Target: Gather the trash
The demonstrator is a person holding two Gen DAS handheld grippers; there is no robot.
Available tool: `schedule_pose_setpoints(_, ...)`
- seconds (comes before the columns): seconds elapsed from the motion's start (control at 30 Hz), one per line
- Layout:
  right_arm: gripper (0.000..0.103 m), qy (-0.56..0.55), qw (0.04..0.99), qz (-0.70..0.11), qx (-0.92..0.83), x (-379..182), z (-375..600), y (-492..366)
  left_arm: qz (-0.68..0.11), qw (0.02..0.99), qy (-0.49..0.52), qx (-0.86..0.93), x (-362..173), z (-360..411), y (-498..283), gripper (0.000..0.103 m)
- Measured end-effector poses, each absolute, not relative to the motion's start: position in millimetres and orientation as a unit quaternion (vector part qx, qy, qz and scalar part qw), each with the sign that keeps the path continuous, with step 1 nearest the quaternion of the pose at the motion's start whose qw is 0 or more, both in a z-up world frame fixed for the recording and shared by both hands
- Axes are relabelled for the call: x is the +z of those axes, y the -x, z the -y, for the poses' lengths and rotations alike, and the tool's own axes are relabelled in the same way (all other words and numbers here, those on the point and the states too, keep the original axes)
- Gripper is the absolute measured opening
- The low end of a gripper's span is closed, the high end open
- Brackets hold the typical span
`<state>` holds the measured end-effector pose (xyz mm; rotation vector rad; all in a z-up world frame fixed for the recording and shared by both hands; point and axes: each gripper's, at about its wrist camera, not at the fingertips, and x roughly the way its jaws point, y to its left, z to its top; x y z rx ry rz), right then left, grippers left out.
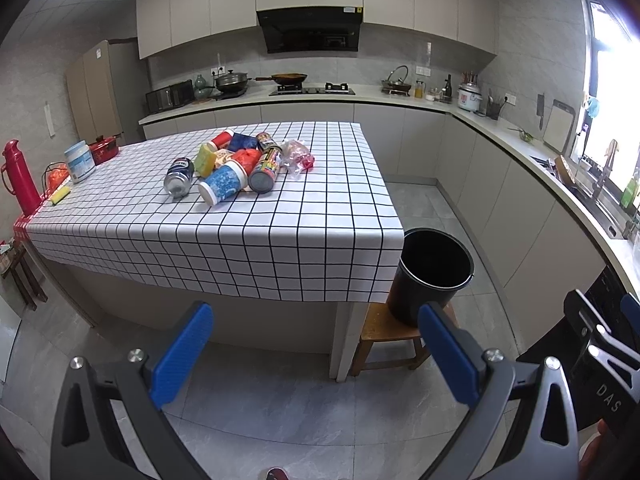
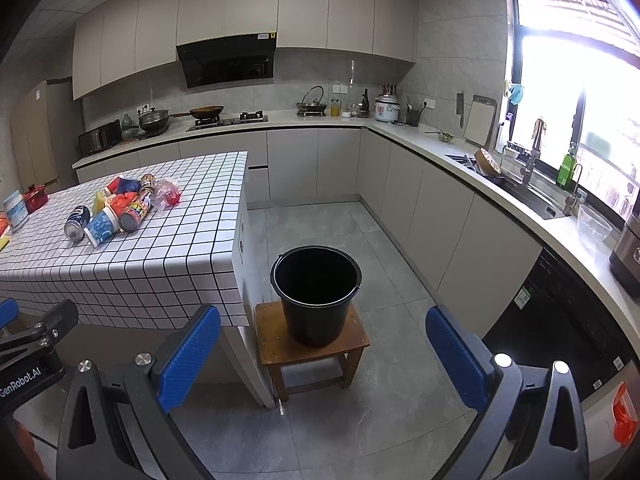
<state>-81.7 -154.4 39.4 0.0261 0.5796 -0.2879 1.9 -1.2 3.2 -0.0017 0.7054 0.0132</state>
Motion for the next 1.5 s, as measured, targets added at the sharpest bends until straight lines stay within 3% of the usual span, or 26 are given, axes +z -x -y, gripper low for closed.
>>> schedule_pose_setpoints(1.5,0.103,-0.01,0.948,-0.284,-0.139,39.9,137.4,81.2,-0.348,0.937,0.008,0.004,5.4,-13.8,-2.8,0.103)
